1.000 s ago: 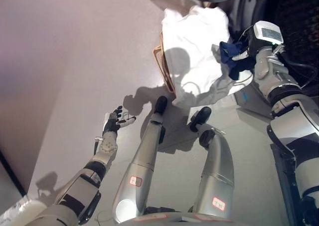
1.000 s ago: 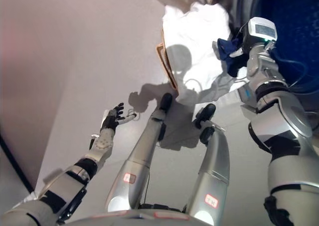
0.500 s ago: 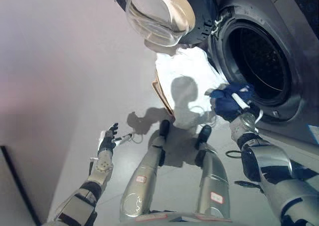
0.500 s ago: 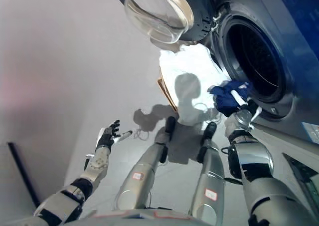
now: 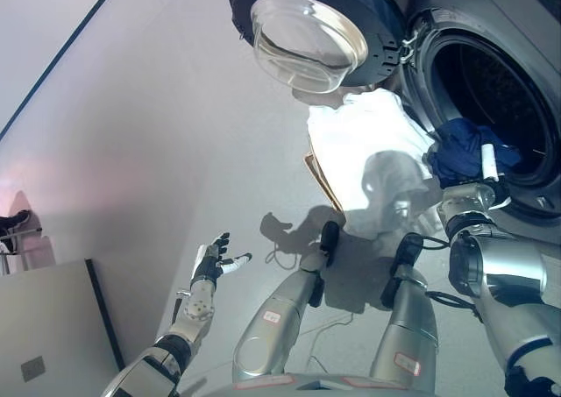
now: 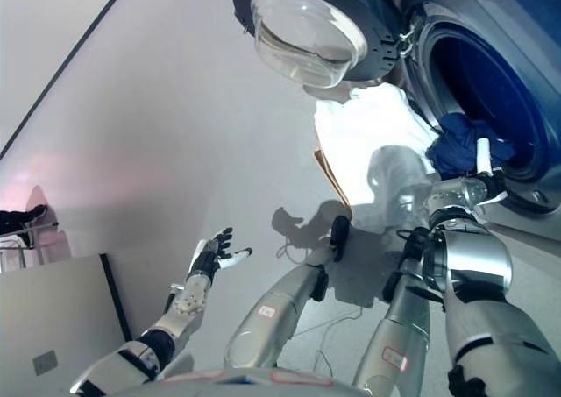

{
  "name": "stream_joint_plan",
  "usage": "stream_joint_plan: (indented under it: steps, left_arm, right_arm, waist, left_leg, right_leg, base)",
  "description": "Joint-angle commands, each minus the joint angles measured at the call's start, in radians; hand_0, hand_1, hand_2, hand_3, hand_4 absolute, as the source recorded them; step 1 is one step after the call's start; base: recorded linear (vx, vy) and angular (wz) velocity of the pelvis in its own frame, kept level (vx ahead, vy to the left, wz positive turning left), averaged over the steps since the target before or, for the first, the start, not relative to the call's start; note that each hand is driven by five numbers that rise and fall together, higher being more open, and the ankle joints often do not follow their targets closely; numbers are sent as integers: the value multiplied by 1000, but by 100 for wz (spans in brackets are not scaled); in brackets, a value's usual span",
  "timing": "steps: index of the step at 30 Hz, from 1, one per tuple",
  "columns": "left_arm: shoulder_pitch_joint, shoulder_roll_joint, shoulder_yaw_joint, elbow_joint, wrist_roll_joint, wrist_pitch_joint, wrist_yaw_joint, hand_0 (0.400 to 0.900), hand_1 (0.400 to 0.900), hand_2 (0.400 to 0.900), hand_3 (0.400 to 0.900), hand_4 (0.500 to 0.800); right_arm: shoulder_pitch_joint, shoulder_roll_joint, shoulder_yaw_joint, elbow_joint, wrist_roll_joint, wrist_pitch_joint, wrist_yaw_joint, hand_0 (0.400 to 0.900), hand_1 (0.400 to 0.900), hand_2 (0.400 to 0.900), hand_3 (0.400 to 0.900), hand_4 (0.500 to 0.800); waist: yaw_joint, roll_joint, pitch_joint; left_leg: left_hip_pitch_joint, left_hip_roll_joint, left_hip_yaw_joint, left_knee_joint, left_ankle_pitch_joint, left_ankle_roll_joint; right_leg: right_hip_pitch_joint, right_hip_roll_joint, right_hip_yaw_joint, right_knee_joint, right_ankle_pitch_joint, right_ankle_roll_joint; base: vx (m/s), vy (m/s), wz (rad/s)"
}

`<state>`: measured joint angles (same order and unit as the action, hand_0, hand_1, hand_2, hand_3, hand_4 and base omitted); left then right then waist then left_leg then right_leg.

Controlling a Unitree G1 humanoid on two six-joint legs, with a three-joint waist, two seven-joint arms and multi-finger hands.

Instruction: Put the clothes in the basket into the washing machine.

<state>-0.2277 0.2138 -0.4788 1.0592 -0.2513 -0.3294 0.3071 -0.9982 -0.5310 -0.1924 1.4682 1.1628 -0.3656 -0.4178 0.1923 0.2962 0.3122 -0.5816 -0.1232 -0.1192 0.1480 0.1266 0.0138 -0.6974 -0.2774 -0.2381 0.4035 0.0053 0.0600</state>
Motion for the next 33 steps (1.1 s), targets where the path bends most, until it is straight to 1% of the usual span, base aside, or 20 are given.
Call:
stream_joint_plan:
  steps: [1,3,6,8,9,13,18,20,23,24,26,27,28,30,33]
  left_arm:
    - [24,38,-3,27,18,-32,8,900,900,900,900,800]
    - [25,43,-6,17,17,-33,5,900,900,900,900,800]
    - [28,46,-7,6,13,-34,-5,900,900,900,900,800]
    - [26,46,-8,6,13,-31,-10,900,900,900,900,800]
    - [25,48,-6,7,13,-29,-12,900,900,900,900,800]
    - [16,50,-4,11,7,-27,-13,900,900,900,900,800]
    - [-10,51,-4,20,4,-26,-11,900,900,900,900,800]
    - [-23,48,-4,36,6,-22,-4,900,900,900,900,800]
    - [-33,48,6,56,1,-22,5,900,900,900,900,800]
    - [-33,50,11,59,0,-22,7,900,900,900,900,800]
    - [-36,56,16,60,-4,-25,8,900,900,900,900,800]
    - [-36,59,21,58,-7,-26,8,900,900,900,900,800]
    - [-34,62,24,56,-9,-27,8,900,900,900,900,800]
    - [-28,72,27,50,-11,-31,8,900,900,900,900,800]
    - [-13,88,29,42,-2,-34,9,900,900,900,900,800]
  right_arm:
    - [-91,-211,30,-122,-21,-96,80,400,400,400,400,500]
    - [-112,-235,40,-130,-19,-103,81,400,400,400,400,500]
    - [-138,-266,73,-121,-35,-88,93,400,400,400,400,500]
    - [-140,-253,77,-124,-27,-90,102,400,400,400,400,500]
    - [-138,-238,82,-124,-26,-89,110,400,400,400,400,500]
    - [-139,-179,86,-119,-17,-88,117,400,400,400,400,500]
    - [-100,-57,76,-133,7,-91,134,400,400,400,400,500]
    - [-72,40,81,-155,19,-102,136,400,400,400,400,500]
    - [-38,143,84,-194,22,-120,130,400,400,400,400,500]
    - [-31,159,78,-202,19,-122,126,400,400,400,400,500]
    - [-31,169,82,-212,4,-122,124,400,400,400,400,500]
    - [-28,159,74,-222,-4,-127,118,400,400,400,400,500]
    - [-29,151,66,-234,-6,-138,110,400,400,400,400,500]
    - [-39,117,48,-257,-12,-164,88,400,400,400,400,500]
    - [-69,36,48,-274,-43,-181,54,400,400,400,400,500]
  waist:
    - [18,30,-45]
    - [25,30,-50]
    - [37,27,-56]
    - [39,23,-58]
    - [43,24,-51]
    - [45,1,-46]
    - [45,-35,-33]
    - [42,-54,-24]
    - [28,-85,-5]
    - [24,-94,1]
    - [23,-105,8]
    - [24,-110,12]
    - [21,-122,7]
    - [25,-127,6]
    - [33,-128,-4]
  left_leg:
    - [-1,10,-64,-60,4,-82]
    - [1,10,-68,-62,5,-84]
    - [8,11,-76,-65,7,-86]
    - [14,11,-79,-67,7,-88]
    - [8,13,-79,-61,25,-85]
    - [12,9,-84,-43,15,-79]
    - [11,7,-87,-18,5,-75]
    - [12,13,-90,-11,4,-74]
    - [14,14,-90,9,-6,-73]
    - [11,14,-90,18,-9,-73]
    - [2,13,-92,31,-13,-73]
    - [-3,11,-93,39,-14,-74]
    - [4,6,-98,42,-41,-75]
    - [-1,6,-105,40,-38,-78]
    - [-2,9,-111,26,-29,-84]
  right_leg:
    - [89,11,35,67,-194,33]
    - [93,9,30,69,-197,33]
    - [102,7,21,70,-199,35]
    - [115,8,14,66,-200,34]
    - [111,7,0,68,-179,30]
    - [128,12,-5,66,-175,30]
    - [153,18,-20,62,-173,28]
    - [166,28,-24,57,-168,25]
    - [179,36,-27,56,-169,20]
    - [182,36,-29,56,-168,19]
    - [181,37,-31,61,-168,16]
    - [181,36,-35,66,-171,15]
    - [188,34,-26,71,-199,19]
    - [188,32,-32,72,-203,17]
    - [191,32,-44,64,-206,17]
  base:
    - [22,-30,12]
    - [21,-39,15]
    - [27,-36,11]
    - [-19,-24,9]
    - [-71,9,3]
    - [-16,-18,1]
    - [-6,-25,5]
    - [-3,-11,-2]
    - [-17,-10,-5]
    - [-26,8,-4]
    - [-14,5,3]
    - [81,-56,13]
    - [94,-52,16]
    - [52,-32,17]
    - [6,-4,16]
